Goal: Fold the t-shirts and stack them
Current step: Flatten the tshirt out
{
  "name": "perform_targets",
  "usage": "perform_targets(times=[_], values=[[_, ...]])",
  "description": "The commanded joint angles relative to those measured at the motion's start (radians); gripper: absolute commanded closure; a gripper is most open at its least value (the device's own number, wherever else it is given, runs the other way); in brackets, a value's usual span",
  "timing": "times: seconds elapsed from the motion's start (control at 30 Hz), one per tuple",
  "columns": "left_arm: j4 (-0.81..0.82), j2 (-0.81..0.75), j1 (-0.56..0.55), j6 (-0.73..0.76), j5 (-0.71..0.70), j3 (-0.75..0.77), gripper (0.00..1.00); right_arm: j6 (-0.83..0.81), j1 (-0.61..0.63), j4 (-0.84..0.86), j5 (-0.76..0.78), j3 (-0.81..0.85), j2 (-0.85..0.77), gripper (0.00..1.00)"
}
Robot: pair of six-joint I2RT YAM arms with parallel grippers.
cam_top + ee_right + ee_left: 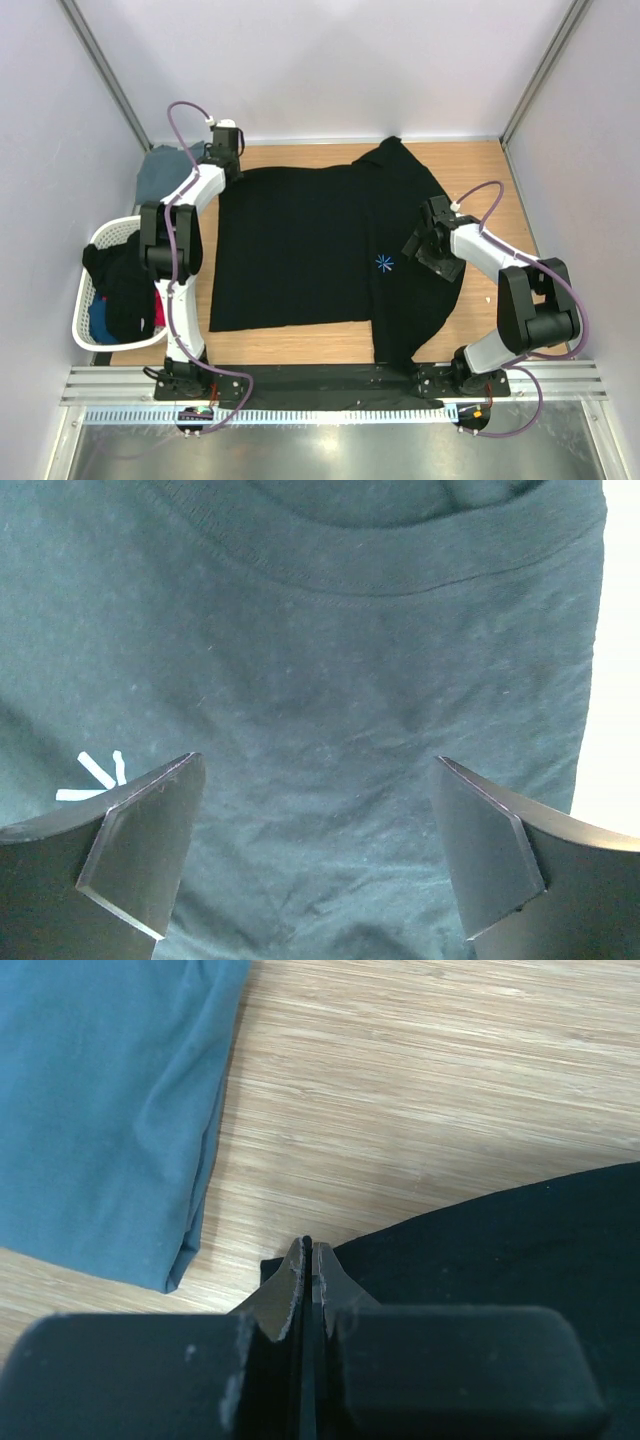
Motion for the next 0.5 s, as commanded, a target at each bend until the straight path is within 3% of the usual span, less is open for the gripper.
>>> perform_targets(times=[0.0, 0.47], values=[[0.042, -0.069, 0.000, -0.006, -0.004, -0.019, 1.00, 0.046, -0.007, 0.004, 0.101, -0.002, 0.009, 0.00], [0.056, -0.079, 0.000, 0.017, -0.016, -0.036, 1.00, -0.055, -0.131, -0.038, 0.239, 0.018, 0.113, 0.00]])
